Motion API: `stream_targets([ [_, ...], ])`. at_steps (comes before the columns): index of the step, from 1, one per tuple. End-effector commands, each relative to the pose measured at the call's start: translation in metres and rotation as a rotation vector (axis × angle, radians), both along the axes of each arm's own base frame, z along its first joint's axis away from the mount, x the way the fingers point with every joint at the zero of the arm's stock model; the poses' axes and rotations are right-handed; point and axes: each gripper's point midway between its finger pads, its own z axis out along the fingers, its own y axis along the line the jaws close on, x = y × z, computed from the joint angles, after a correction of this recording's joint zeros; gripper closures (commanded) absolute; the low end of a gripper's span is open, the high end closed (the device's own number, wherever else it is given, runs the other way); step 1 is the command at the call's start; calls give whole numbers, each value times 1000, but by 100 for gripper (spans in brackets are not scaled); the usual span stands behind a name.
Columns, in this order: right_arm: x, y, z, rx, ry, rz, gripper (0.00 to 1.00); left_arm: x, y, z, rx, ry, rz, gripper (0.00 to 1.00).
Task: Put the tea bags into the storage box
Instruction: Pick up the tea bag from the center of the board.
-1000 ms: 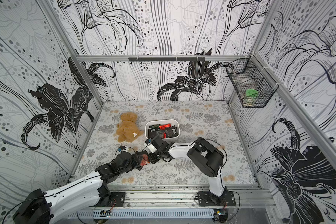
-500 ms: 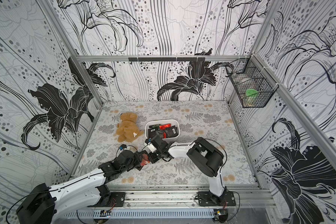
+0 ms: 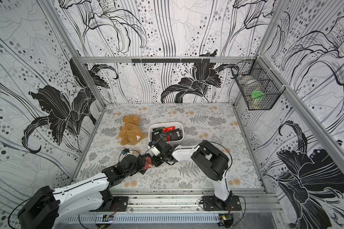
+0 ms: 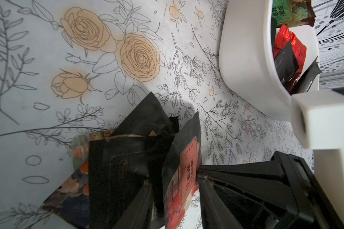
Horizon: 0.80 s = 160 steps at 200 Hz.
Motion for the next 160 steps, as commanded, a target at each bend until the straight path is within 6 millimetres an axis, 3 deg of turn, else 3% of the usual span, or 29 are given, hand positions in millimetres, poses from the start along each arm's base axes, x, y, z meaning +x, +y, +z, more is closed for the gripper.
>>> stream_targets([
  [1, -2, -5, -12, -51, 2, 0, 91, 6, -12, 7, -43, -28, -24, 59],
  [35, -2, -5, -11, -49, 5, 2, 92, 10, -23, 12, -70, -41, -51, 69],
  [60, -1, -6, -9, -47, -6, -2, 92, 11, -26, 9, -71, -36, -58, 70],
  [77, -1, -6, -7, -42, -8, -5, 92, 11, -26, 7, -70, -30, -58, 82],
  [96, 0, -7, -4, -33, -17, -15, 92, 11, -27, 6, -72, -29, -59, 87],
  [138, 4, -12, 13, 4, -75, -51, 90, 14, -25, 17, -50, -43, -51, 99],
  [160, 12, -23, 28, 20, -149, -109, 93, 13, -23, 24, -45, -48, -54, 100],
])
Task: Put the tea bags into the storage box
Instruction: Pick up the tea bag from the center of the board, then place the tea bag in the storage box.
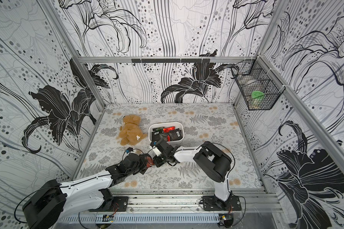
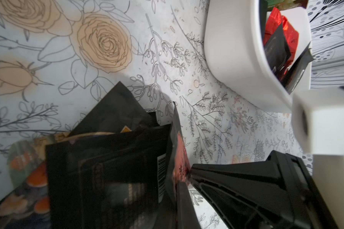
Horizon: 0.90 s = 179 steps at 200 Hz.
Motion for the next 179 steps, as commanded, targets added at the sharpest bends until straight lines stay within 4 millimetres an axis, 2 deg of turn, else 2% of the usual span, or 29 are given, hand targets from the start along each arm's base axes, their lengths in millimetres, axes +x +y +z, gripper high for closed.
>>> stream_targets([
  [1, 11, -9, 25, 31, -105, -71, 93, 6, -2, 21, -4, -46, -5, 100],
  [18, 20, -27, 45, 53, -201, -157, 93, 3, 0, 28, -14, -59, -3, 100],
  [22, 23, -34, 57, 68, -236, -186, 93, 3, 0, 31, -21, -66, -6, 100],
  [46, 34, -80, 91, 94, -392, -377, 88, 1, -2, 54, -50, -98, -27, 100],
  [60, 35, -109, 110, 119, -462, -486, 86, 2, 5, 73, -17, -126, -15, 100],
  [79, 33, -141, 134, 178, -546, -594, 73, 4, 30, 96, 149, -144, 42, 100],
  [99, 31, -169, 146, 205, -601, -691, 55, 12, 36, 123, 243, -169, 58, 100],
  [122, 32, -197, 146, 196, -612, -831, 29, 32, 20, 155, 266, -227, 36, 100],
  [136, 33, -201, 147, 204, -618, -856, 15, 47, 7, 166, 279, -258, 21, 100],
  [158, 36, -201, 142, 192, -638, -864, 6, 74, -25, 177, 294, -281, -36, 100],
  [179, 42, -191, 131, 84, -653, -797, 5, 100, -60, 180, 308, -284, -99, 100],
])
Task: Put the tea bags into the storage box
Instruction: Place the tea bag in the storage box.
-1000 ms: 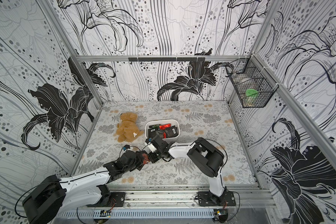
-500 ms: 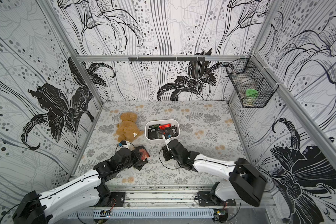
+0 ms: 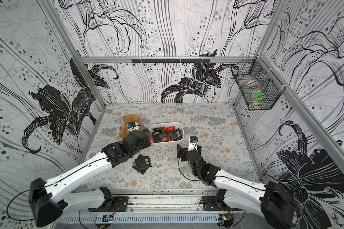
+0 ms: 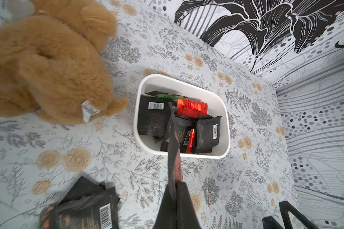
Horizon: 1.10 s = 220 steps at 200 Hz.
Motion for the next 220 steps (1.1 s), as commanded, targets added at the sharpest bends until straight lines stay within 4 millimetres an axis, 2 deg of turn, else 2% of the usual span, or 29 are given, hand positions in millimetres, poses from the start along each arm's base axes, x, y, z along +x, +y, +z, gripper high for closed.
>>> stream_targets([
  [1, 8, 1, -8, -100, 6, -21, 5, 26, -33, 12, 43, -43, -85, 100],
  [18, 13, 10, -11, -159, 59, -13, 5, 46, -58, 5, 61, -33, -122, 100],
  [30, 13, 11, -11, -164, 64, -10, 10, 58, -75, 2, 73, -32, -155, 100],
  [35, 13, 10, -11, -159, 60, -14, 9, 63, -81, -2, 76, -25, -163, 100],
  [41, 12, 7, -8, -150, 52, -19, 2, 68, -88, -5, 75, -21, -174, 100],
  [68, 5, -23, 5, -97, 16, -120, 4, 86, -113, -24, 91, -1, -213, 100],
  [93, -4, -45, 17, -31, -38, -167, 5, 98, -128, -43, 89, 29, -238, 100],
  [113, -7, -65, 17, 55, -47, -275, 4, 105, -135, -56, 76, 45, -250, 100],
  [131, -9, -77, 7, 109, -69, -336, 4, 113, -135, -65, 73, 55, -243, 100],
  [138, -10, -73, 3, 114, -77, -307, 4, 115, -135, -67, 69, 55, -242, 100],
  [154, -12, -50, 5, 72, -142, -134, 4, 119, -132, -75, 66, 69, -236, 100],
  [171, -14, -35, 5, 1, -131, -36, 4, 121, -129, -84, 61, 85, -229, 100],
  [220, -15, 6, -10, -56, -64, 147, 4, 122, -113, -102, 52, 103, -198, 100],
])
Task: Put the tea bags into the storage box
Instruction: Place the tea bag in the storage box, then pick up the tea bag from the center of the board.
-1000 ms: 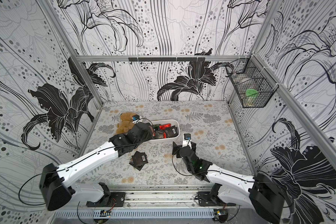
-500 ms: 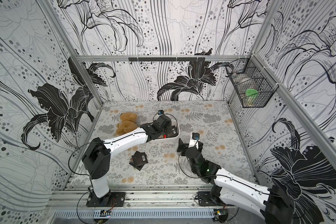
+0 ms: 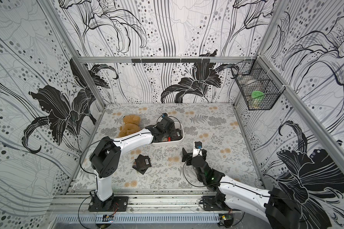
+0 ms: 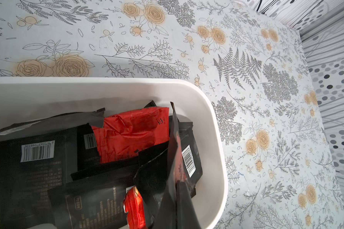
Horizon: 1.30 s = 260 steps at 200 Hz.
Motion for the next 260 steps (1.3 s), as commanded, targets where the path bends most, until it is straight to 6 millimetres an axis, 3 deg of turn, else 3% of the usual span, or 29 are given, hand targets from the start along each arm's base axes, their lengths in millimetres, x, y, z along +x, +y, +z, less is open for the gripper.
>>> stream_targets([
  [1, -1, 30, 7, 0, -7, 139, 4, 5, 4, -3, -28, -14, 10, 100],
  [31, -2, 48, -1, -18, 30, 212, 4, 5, 12, -6, -33, 2, 17, 94],
  [63, -9, 64, -4, 0, 40, 305, 5, -2, 25, 5, -16, -15, 30, 68],
  [87, -10, 71, -7, -1, 52, 338, 4, -12, 40, 25, -19, -45, 53, 48],
  [120, -14, 85, -12, 7, 75, 404, 4, -37, 73, 54, -31, -94, 112, 41],
  [141, -17, 101, -19, 14, 113, 477, 0, -63, 98, 59, -64, -108, 158, 40],
  [157, -20, 116, -23, 25, 147, 538, 8, -83, 115, 57, -105, -111, 184, 39],
  [193, -23, 154, -23, 43, 243, 683, 25, -128, 154, 32, -147, -85, 245, 37],
  [248, -10, 215, -41, 24, 395, 813, 77, -168, 200, -5, -186, -78, 342, 47],
  [251, -10, 217, -52, 12, 424, 818, 79, -169, 202, -6, -187, -78, 345, 47],
  [260, -6, 226, -59, 3, 454, 825, 84, -172, 208, -9, -192, -78, 359, 48],
])
